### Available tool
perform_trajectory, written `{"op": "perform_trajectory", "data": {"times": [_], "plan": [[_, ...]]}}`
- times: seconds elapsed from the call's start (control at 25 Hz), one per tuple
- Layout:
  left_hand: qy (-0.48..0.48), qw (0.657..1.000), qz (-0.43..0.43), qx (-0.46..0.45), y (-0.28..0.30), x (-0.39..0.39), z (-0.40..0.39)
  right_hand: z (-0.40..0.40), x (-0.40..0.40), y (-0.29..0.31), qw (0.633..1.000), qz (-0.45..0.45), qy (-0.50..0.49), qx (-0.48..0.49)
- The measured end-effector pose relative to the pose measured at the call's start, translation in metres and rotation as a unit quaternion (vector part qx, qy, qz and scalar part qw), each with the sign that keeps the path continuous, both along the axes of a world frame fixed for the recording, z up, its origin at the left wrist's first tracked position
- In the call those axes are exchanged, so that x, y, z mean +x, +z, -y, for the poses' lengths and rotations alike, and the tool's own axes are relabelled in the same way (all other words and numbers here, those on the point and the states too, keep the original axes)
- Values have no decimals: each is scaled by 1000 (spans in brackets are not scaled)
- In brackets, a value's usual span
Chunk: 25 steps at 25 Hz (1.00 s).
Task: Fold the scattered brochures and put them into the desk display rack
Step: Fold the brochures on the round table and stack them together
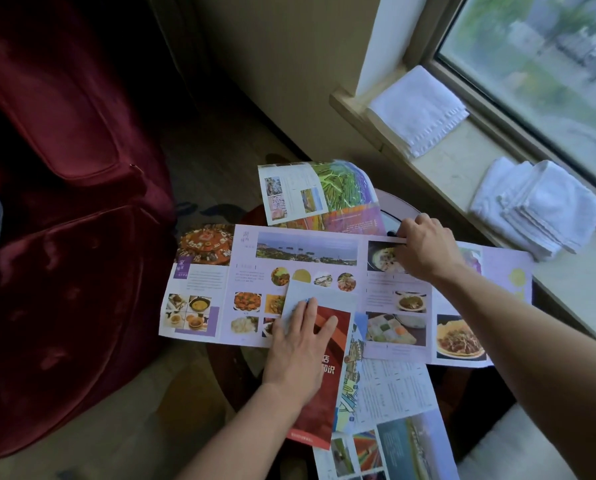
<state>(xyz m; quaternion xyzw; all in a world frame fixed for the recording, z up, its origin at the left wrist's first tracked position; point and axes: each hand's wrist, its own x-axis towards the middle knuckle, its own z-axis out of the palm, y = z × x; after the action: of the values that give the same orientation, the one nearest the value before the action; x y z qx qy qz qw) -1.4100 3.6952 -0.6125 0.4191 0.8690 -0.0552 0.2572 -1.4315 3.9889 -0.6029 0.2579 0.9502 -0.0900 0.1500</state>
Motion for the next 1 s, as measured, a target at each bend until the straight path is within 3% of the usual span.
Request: {"op": "perform_trajectory", "data": {"times": [0.24,0.56,0.68,0.72,0.8,0.88,1.0], "plan": [[2,1000,18,-8,7,3,-3,-17,-20,71,995,86,30,-45],[-11,999,21,-34,9,12,-2,-15,-61,212,997,10,71,-10],[-38,999,-16,9,19,-4,1,-4,-63,245,996,-5,78,-29],[4,999,-18,47,27,-16,3,-1,-62,255,997,-2,74,-39],[188,974,16,126,46,-52,7,4,-61,281,996,1,66,-63],[380,907,58,174,66,-95,14,4,-60,315,994,-8,77,-76],[543,802,133,208,91,-151,27,-1,-55,377,989,-38,98,-109]]}}
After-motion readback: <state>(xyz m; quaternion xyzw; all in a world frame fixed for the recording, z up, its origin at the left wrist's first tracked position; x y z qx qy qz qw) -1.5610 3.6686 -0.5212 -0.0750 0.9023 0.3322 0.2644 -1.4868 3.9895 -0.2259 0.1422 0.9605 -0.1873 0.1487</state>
